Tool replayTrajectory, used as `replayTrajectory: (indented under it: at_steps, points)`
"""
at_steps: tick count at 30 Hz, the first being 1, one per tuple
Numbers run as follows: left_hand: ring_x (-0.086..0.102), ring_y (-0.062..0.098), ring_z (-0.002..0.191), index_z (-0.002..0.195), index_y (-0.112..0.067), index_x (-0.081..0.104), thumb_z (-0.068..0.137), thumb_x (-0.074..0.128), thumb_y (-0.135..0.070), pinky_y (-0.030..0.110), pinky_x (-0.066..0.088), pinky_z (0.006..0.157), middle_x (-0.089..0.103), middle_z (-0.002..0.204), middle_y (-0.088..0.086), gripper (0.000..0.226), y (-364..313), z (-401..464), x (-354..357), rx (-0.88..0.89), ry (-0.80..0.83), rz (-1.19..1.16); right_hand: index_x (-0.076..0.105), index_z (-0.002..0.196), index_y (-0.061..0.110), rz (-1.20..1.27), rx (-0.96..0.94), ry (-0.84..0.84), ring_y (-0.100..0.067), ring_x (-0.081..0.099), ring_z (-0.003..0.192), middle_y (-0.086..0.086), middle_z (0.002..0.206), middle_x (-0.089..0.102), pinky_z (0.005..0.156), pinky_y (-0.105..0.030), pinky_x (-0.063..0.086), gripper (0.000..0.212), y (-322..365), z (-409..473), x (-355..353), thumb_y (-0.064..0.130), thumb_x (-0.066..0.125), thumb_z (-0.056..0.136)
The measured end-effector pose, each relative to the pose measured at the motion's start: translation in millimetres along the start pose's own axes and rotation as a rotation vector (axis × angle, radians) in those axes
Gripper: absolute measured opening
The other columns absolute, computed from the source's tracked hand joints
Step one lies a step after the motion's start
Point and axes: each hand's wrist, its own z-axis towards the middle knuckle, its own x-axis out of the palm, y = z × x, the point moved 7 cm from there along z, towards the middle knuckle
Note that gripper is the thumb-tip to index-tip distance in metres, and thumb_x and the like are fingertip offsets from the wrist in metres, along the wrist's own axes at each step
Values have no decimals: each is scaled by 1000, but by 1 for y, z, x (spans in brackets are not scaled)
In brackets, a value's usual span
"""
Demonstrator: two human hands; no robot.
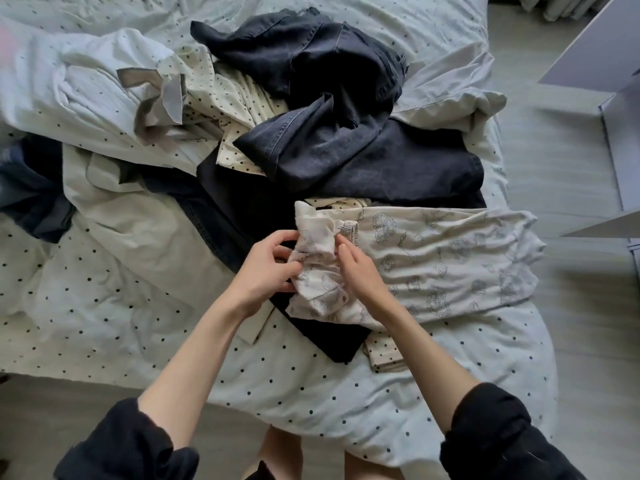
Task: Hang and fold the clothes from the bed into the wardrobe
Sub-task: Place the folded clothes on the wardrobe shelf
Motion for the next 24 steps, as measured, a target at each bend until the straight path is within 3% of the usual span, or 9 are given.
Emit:
replayTrajectory:
  at_steps: [2, 4, 8, 11, 14, 16, 18, 21, 24]
  points:
    - [63, 10, 73, 110, -26, 57, 83, 52, 10, 27, 57, 60, 60, 97, 8, 45, -17, -1, 27, 46, 35, 26, 51, 124, 26, 339, 153, 43, -9, 51, 101, 7, 108, 53, 92, -33, 44, 38, -7, 0, -15, 41, 23, 103]
    - [61, 12, 73, 117, -23, 57, 82, 53, 6, 28, 57, 58, 59, 95, 7, 46, -31, 7, 64, 81, 46, 74, 51, 127, 25, 555, 245, 41, -14, 51, 102, 4, 111, 54, 91, -43, 40, 44, -23, 1, -45, 45, 21, 102]
    - [63, 20, 86, 123, -19, 57, 76, 56, -7, 40, 57, 76, 59, 92, -1, 49, -43, 33, 138, 158, 60, 244, 59, 115, 21, 628, 279, -63, -14, 58, 98, -2, 112, 64, 77, -37, 45, 41, -56, -1, -110, 41, 25, 103]
    - [59, 18, 98, 128, -13, 54, 81, 53, -3, 18, 50, 78, 60, 112, 4, 49, -26, 56, 191, 166, 91, 460, 58, 120, 13, 660, 279, -116, -16, 61, 95, -2, 103, 67, 75, -34, 48, 44, -77, -6, -148, 38, 26, 103]
    - [57, 26, 110, 131, -12, 51, 86, 50, -6, 28, 44, 91, 60, 120, 11, 45, 1, 75, 226, 129, 224, 634, 56, 120, 18, 545, 298, -140, -15, 59, 99, 1, 113, 62, 70, -30, 46, 40, -94, -4, -168, 40, 28, 102]
    - [50, 20, 122, 140, -11, 42, 92, 49, -8, 27, 36, 100, 52, 134, 9, 48, 10, 77, 223, 109, 223, 663, 54, 125, 17, 438, 292, -133, -16, 54, 108, -2, 125, 56, 79, -30, 46, 41, -102, -1, -171, 39, 30, 102]
    - [52, 11, 118, 134, -12, 50, 93, 49, -4, 20, 37, 99, 55, 131, 2, 42, 1, 69, 201, 200, 76, 530, 52, 130, 11, 305, 228, -152, -11, 50, 108, 0, 125, 54, 92, -31, 43, 42, -101, 2, -169, 35, 33, 102]
    - [59, 2, 98, 115, -18, 63, 89, 52, 1, 13, 46, 88, 62, 110, -8, 34, -9, 52, 146, 315, -241, 339, 57, 127, 13, -102, 41, -326, -12, 46, 117, 0, 126, 53, 102, -28, 36, 34, -90, 3, -168, 26, 41, 100]
    - [57, 2, 91, 116, -20, 59, 87, 62, -11, 23, 49, 85, 59, 108, -3, 30, 11, 57, 111, 154, -318, 319, 57, 128, 16, -197, -92, -336, -16, 48, 111, -1, 116, 49, 100, -29, 41, 33, -77, 0, -147, 18, 49, 96]
